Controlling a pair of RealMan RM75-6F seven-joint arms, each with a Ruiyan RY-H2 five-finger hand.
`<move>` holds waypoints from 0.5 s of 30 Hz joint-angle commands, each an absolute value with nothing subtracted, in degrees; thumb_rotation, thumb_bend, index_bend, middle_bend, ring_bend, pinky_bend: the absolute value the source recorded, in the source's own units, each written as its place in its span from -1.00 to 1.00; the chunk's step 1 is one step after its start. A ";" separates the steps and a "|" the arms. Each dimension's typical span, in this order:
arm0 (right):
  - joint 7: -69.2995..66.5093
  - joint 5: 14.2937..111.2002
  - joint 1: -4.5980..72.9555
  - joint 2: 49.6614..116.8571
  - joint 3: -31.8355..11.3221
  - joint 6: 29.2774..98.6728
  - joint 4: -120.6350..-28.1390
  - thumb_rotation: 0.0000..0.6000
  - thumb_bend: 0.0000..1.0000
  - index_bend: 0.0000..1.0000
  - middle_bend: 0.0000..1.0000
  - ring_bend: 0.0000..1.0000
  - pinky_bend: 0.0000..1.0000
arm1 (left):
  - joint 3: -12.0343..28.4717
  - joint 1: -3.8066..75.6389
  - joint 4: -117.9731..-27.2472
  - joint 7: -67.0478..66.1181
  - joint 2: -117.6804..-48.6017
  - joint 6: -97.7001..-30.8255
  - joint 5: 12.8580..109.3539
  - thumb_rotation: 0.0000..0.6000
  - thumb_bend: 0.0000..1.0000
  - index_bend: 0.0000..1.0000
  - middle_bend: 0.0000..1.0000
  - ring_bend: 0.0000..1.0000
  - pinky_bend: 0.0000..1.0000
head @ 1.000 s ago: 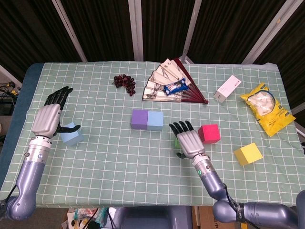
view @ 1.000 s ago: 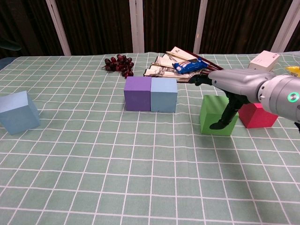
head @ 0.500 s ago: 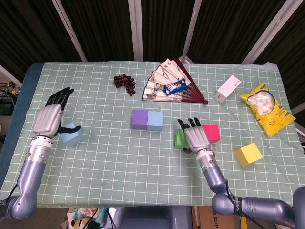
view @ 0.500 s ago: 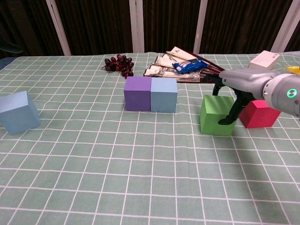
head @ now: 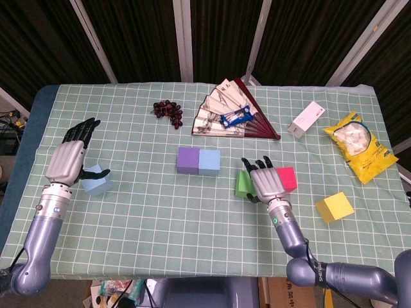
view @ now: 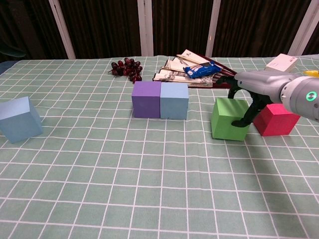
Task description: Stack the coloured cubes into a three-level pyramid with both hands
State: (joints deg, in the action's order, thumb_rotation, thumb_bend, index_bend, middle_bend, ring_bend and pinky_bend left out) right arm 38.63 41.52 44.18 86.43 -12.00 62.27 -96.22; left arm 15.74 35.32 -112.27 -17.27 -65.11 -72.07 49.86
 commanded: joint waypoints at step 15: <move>34.90 43.26 47.73 86.37 -13.98 57.69 -89.05 1.00 -0.36 -1.00 -0.26 -0.69 -1.00 | 16.31 35.38 -110.56 -18.14 -65.93 -72.04 48.84 1.00 -0.78 -1.00 -0.98 -0.98 -0.97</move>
State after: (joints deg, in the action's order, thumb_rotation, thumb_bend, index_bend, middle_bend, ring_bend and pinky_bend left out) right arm 34.97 43.51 47.47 86.23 -13.91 57.99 -89.40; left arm 16.30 35.37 -110.59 -18.12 -65.91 -72.04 48.87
